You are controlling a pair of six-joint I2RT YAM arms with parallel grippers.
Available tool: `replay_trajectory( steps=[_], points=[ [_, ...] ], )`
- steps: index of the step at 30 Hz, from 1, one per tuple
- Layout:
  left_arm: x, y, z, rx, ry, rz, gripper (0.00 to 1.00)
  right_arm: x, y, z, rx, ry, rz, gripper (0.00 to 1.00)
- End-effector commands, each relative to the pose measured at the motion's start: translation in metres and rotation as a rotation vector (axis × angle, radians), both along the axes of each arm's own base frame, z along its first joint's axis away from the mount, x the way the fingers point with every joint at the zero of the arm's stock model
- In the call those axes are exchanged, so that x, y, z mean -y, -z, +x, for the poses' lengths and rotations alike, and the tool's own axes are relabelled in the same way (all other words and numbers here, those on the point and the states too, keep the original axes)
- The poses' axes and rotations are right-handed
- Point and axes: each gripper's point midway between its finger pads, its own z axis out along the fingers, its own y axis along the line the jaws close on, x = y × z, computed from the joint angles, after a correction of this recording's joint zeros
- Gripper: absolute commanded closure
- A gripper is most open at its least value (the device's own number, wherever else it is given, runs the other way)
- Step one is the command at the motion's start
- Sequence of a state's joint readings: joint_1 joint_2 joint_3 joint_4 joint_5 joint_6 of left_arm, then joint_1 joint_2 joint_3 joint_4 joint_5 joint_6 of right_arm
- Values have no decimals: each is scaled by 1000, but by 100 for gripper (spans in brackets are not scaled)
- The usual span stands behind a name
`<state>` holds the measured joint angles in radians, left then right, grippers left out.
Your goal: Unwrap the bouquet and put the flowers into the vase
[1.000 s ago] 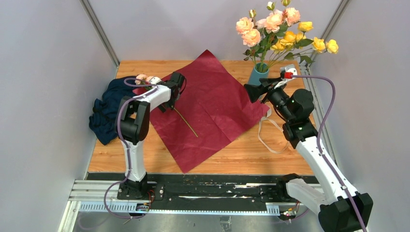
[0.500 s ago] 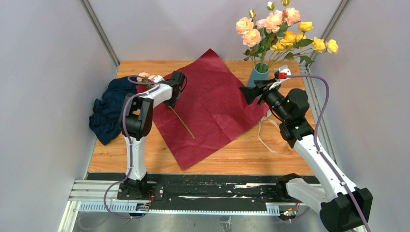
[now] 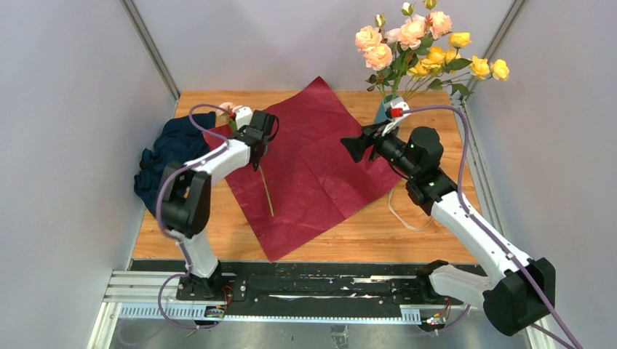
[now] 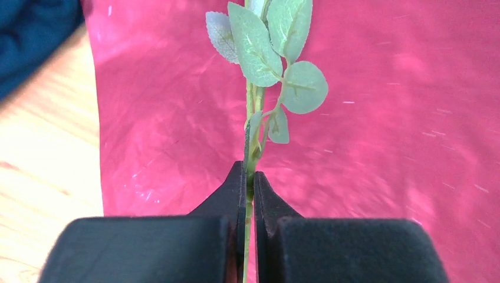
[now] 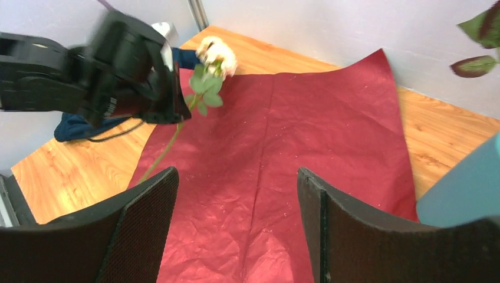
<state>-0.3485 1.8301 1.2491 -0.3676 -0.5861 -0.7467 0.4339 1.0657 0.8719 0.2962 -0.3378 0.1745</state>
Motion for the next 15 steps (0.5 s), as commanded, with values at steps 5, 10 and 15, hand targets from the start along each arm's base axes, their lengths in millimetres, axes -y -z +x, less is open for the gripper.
replay_trajectory(
  steps=[5,10,15],
  points=[
    [71,-151,-12,485,500,-63,100,-41,-7,-1,-10,-128,24,22],
    [105,-205,-53,765,814,-115,100,-59,-12,2,-50,-184,123,17],
    [126,-240,-89,859,989,-209,100,-81,-26,0,-51,-267,193,16]
  ],
)
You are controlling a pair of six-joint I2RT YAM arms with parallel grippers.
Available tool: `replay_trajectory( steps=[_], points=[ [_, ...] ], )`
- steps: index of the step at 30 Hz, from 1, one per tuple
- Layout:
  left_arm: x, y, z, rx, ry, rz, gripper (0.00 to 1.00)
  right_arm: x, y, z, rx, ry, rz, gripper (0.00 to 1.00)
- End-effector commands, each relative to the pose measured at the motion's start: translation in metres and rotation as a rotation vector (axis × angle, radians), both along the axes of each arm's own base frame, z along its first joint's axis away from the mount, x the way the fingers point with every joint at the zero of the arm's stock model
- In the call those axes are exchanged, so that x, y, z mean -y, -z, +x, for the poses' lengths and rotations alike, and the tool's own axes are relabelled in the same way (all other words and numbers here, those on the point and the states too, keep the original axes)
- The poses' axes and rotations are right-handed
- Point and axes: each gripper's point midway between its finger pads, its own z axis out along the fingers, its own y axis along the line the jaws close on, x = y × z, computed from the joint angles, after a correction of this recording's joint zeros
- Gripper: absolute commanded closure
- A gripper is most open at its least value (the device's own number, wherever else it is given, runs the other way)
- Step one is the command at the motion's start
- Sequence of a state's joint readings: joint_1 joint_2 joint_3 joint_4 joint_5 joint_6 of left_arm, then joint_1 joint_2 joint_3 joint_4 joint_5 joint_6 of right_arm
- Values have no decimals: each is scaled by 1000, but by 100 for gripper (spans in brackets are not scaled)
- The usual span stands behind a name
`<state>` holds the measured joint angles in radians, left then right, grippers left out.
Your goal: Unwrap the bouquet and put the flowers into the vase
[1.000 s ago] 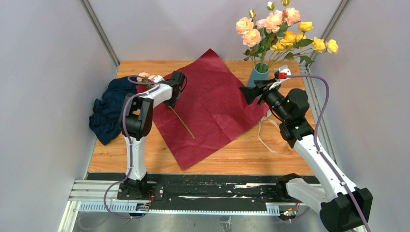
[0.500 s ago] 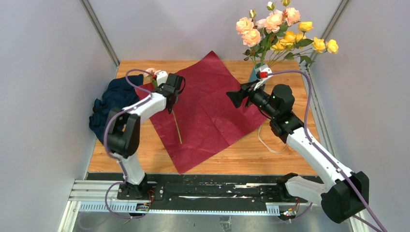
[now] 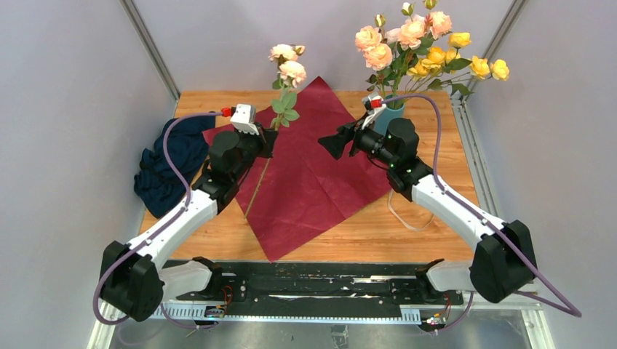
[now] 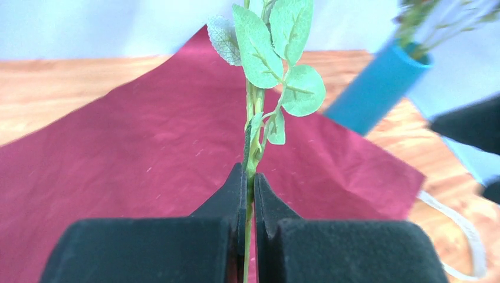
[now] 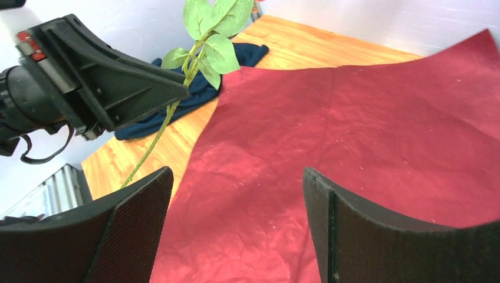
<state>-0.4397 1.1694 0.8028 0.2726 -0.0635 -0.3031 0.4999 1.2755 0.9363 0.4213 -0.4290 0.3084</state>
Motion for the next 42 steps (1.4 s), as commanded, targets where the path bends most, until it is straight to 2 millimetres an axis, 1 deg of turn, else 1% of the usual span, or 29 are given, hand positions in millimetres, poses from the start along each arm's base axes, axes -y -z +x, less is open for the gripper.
replay_trajectory(
  steps=[1,2,7,11,13,16,17,22,23,25,26,28,31,33,34,36,37,38,40,41,42],
  points=[
    [35,-57,-33,198,273,-52,100,-28,-47,-12,59,-110,133,16],
    [41,-63,-41,214,316,-61,100,-33,-50,-13,59,-122,139,16],
    [57,-76,-61,245,403,-80,100,-59,-57,-18,63,-182,162,16],
    [61,-75,-65,238,412,-88,100,-73,-68,-23,83,-213,183,16],
    [65,-73,-66,232,423,-88,100,-77,-72,-24,89,-217,189,16],
    [70,-71,-69,228,439,-86,100,-82,-71,-23,86,-223,193,17],
    [72,-71,-70,229,442,-85,100,-83,-71,-23,84,-228,194,19],
    [72,-72,-73,234,445,-85,100,-88,-63,-22,73,-236,187,42],
    [71,-73,-74,237,445,-86,100,-88,-62,-22,73,-236,187,50],
    [68,-74,-74,240,432,-89,100,-88,-62,-23,74,-235,189,66],
    [67,-73,-74,241,421,-89,100,-87,-63,-23,73,-234,191,79],
    [62,-73,-72,243,395,-89,100,-86,-63,-23,75,-227,191,99],
    [58,-71,-69,237,365,-89,100,-84,-64,-25,84,-221,184,100],
    [58,-69,-69,229,364,-90,87,-82,-63,-24,86,-210,177,100],
    [58,-69,-69,226,361,-91,77,-82,-62,-23,88,-203,172,100],
    [54,-70,-70,223,341,-108,47,-80,-59,-20,93,-188,156,100],
    [52,-69,-71,220,332,-115,33,-77,-60,-18,97,-171,148,100],
    [48,-73,-74,227,323,-130,23,-75,-60,-16,107,-154,131,100],
    [43,-73,-83,214,312,-177,9,-70,-64,-12,133,-122,91,100],
    [44,-68,-90,189,324,-214,6,-66,-68,-8,144,-94,67,100],
    [44,-65,-96,177,339,-233,5,-63,-73,-4,173,-72,44,100]
  ],
)
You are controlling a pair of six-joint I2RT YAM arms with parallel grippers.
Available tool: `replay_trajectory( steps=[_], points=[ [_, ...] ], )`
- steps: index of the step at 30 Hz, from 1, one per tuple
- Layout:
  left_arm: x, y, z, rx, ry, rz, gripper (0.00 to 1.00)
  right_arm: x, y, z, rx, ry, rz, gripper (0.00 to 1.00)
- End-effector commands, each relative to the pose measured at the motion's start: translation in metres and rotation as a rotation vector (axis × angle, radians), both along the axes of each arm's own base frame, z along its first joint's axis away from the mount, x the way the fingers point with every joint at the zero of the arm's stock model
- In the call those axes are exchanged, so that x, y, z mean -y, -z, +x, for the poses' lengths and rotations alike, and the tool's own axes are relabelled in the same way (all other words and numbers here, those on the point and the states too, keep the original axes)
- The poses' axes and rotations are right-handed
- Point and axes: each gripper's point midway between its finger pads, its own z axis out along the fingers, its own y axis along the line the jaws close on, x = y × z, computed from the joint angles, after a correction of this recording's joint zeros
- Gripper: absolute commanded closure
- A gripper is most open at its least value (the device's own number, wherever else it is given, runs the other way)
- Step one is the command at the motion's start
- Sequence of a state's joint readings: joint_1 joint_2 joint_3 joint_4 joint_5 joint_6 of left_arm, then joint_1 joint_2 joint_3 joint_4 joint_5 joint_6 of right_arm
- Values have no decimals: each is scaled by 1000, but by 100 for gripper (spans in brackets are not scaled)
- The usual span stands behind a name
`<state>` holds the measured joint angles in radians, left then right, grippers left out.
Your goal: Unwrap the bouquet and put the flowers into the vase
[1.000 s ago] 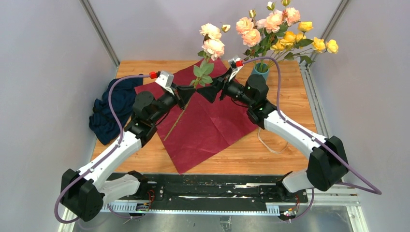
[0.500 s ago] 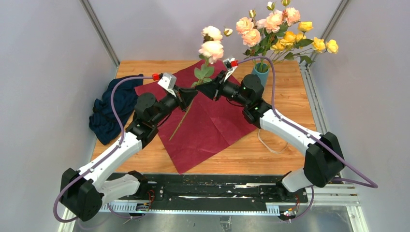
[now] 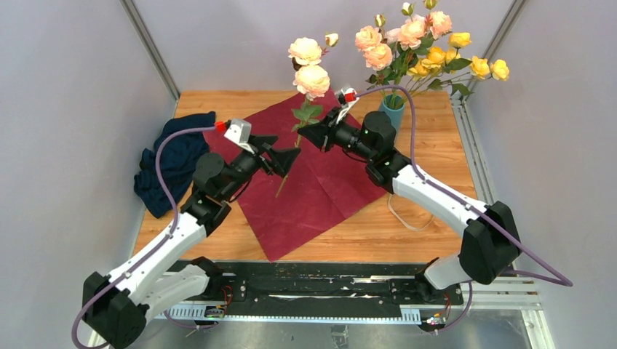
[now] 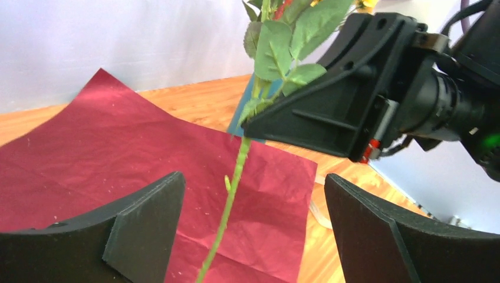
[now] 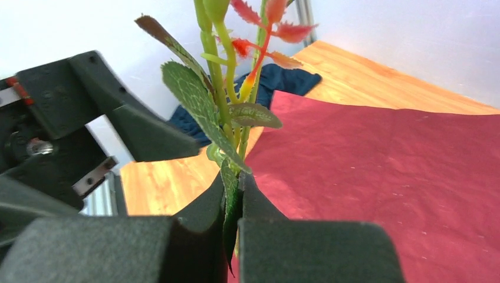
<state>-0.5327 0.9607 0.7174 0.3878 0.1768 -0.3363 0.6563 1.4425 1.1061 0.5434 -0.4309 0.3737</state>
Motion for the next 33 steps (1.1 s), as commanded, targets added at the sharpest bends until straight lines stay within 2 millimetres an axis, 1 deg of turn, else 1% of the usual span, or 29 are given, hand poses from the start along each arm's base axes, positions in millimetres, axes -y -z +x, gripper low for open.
replay_trajectory(
  steps=[1,3,6,7,10,13,17,19,20,21,24,28,30,33],
  points=[
    [-5,3,-25,-46,26,-103,5,20,-37,11,145,120,-76,100],
    [-7,13,-35,-65,35,-118,5,32,-43,21,180,201,-141,100],
    [-13,31,-40,-100,20,-131,5,58,-59,32,236,329,-228,100],
    [-14,35,-42,-113,17,-140,5,67,-66,36,286,373,-272,100],
    [-12,44,-44,-146,27,-147,5,94,-89,47,352,486,-323,100],
    [-10,49,-43,-160,37,-138,5,116,-110,58,393,552,-352,100],
    [-6,55,-40,-179,45,-123,5,154,-133,77,437,702,-429,100],
    [-5,58,-38,-185,41,-116,5,169,-143,84,448,741,-442,100],
    [-5,59,-37,-188,39,-111,5,176,-144,88,447,757,-453,100],
    [-5,60,-36,-189,37,-108,5,184,-152,89,455,780,-452,100],
    [-3,64,-35,-192,43,-92,5,209,-165,96,460,838,-453,100],
    [-1,65,-34,-189,48,-81,5,235,-175,100,459,889,-439,100],
    [-2,63,-34,-185,46,-82,5,243,-173,105,444,894,-431,100],
    [-2,62,-32,-183,43,-82,5,252,-159,114,403,895,-427,100]
  ],
)
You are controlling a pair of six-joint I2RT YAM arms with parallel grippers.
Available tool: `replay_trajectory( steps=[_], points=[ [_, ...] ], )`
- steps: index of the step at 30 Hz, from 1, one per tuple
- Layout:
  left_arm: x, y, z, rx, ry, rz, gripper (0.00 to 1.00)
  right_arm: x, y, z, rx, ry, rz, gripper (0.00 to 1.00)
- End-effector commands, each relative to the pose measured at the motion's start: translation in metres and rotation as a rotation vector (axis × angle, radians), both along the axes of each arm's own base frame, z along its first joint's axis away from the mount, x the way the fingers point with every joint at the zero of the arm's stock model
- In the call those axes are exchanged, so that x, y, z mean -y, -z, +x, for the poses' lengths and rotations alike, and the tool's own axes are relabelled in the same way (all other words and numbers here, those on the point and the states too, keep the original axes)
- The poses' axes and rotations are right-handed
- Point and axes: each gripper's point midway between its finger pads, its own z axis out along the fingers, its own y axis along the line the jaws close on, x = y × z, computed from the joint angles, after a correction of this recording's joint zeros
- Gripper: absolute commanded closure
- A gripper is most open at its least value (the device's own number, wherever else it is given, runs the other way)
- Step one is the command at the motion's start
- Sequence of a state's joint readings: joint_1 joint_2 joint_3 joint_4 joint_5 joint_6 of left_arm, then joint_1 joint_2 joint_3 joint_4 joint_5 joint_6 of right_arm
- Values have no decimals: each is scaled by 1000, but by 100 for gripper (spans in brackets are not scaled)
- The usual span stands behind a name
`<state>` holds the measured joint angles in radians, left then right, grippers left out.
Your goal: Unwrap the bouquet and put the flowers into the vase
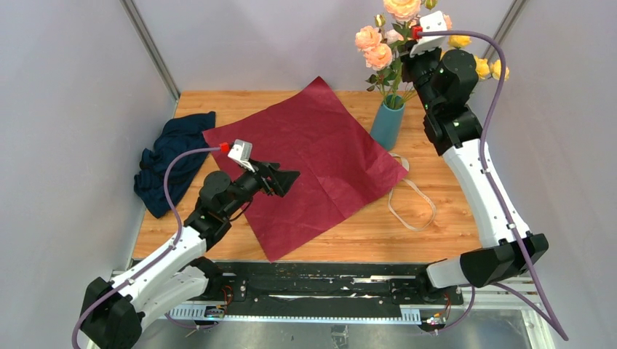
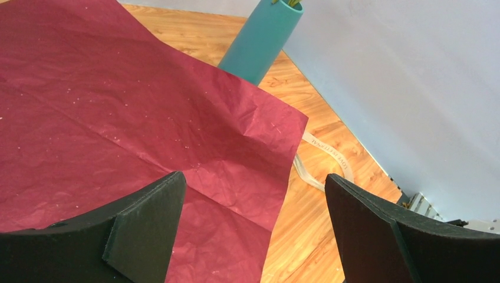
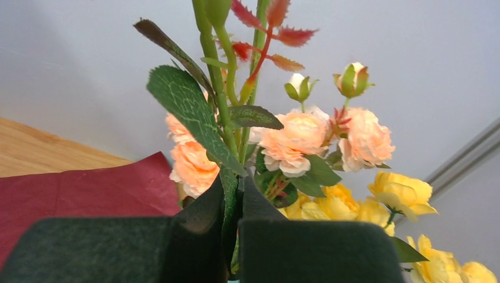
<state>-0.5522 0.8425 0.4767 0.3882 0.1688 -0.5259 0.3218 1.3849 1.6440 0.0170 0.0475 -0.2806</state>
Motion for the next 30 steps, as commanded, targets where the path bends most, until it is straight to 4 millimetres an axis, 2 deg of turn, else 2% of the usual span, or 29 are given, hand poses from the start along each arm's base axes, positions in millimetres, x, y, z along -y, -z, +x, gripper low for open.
replay_trajectory(
  steps=[1,3,5,9,14,18,24,30],
  points=[
    [4,-16,1,47,13,-4,5,18,7,11,-25,24,22,100],
    [4,-15,2,43,14,0,5,22,13,16,-37,36,22,100],
    [5,-15,3,41,14,3,5,20,9,16,-32,8,27,100],
    [8,-12,7,28,14,9,5,21,-17,4,20,-14,42,100],
    [11,-16,5,35,27,-7,6,23,-30,-14,44,-32,47,100],
    [9,-17,4,48,20,-2,6,27,-36,-19,57,-19,52,100],
    [10,-10,6,32,20,6,6,29,-35,-18,52,-13,53,100],
    [8,-7,6,29,12,11,6,31,-20,-13,22,-2,53,100]
  ],
)
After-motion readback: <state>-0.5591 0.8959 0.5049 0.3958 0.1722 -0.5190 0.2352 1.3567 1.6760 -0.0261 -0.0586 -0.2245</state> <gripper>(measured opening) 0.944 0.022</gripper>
